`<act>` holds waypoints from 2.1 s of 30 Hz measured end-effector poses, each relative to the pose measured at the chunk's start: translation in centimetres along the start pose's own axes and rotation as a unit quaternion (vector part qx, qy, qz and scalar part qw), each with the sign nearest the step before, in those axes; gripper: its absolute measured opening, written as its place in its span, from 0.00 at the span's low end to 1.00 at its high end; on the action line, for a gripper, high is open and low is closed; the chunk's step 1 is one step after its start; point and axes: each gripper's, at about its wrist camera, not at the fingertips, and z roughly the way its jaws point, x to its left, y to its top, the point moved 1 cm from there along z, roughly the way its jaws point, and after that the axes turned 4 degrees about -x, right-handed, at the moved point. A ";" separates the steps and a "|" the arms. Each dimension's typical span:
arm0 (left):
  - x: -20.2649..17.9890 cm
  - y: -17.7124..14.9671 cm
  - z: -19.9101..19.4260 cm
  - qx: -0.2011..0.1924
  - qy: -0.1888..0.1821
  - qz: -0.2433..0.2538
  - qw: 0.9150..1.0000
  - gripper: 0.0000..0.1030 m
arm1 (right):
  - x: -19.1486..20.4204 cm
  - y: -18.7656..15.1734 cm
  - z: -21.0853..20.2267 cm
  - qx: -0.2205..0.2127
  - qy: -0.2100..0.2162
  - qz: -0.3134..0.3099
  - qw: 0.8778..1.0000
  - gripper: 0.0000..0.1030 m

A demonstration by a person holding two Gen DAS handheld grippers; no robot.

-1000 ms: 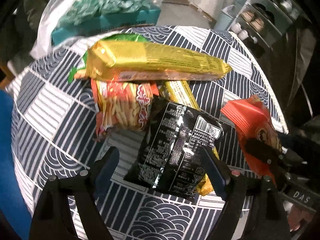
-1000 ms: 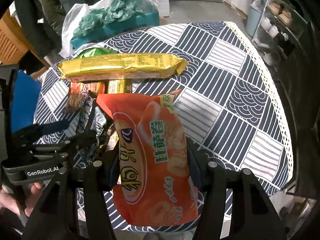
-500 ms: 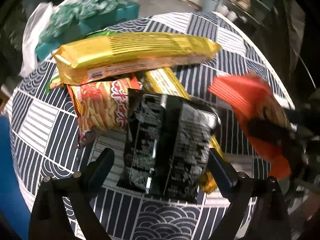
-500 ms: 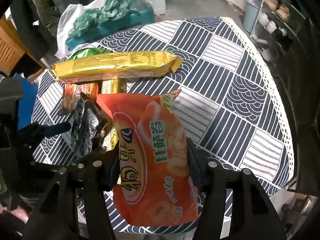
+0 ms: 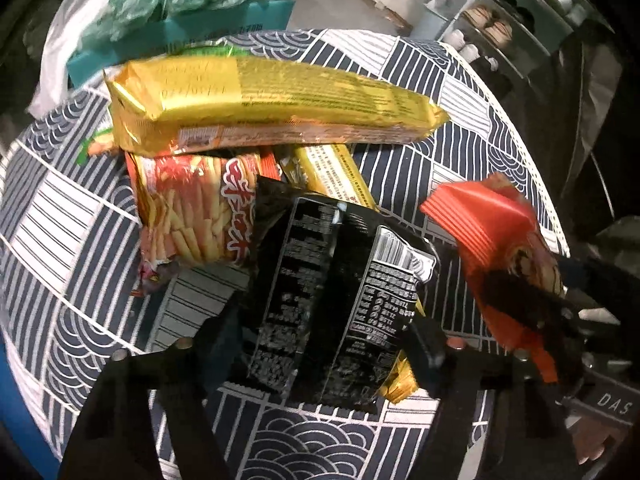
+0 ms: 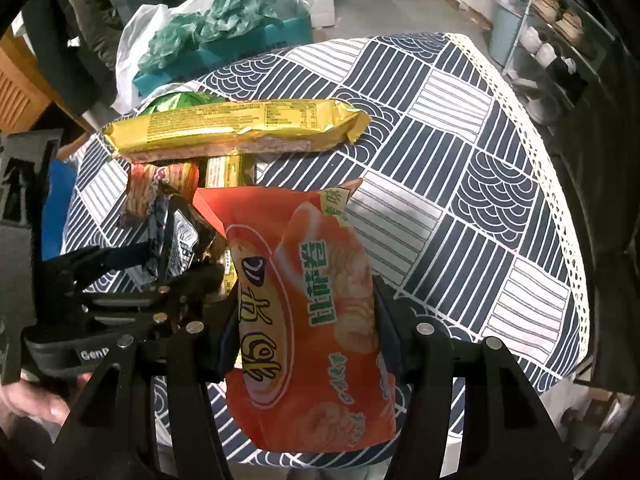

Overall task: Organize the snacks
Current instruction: 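Lift and carry the black packet and orange biscuit bag over the cardboard box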

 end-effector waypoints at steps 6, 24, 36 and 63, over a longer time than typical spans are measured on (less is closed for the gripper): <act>0.0 -0.7 -1.5 -0.015 0.036 0.023 0.999 0.68 | 0.9 0.3 -0.8 -0.008 0.001 -0.009 1.000 0.56; 1.4 -1.9 -9.4 -0.059 0.132 0.027 0.989 0.68 | 4.6 1.1 -5.2 -0.046 0.015 -0.040 0.998 0.56; 4.3 -3.3 -15.2 -0.075 0.153 -0.023 0.985 0.68 | 8.1 1.4 -7.8 -0.062 0.032 -0.067 0.995 0.56; 15.3 -6.8 -24.7 -0.122 0.208 -0.120 0.963 0.68 | 22.9 2.6 -9.4 -0.068 0.088 -0.161 0.981 0.56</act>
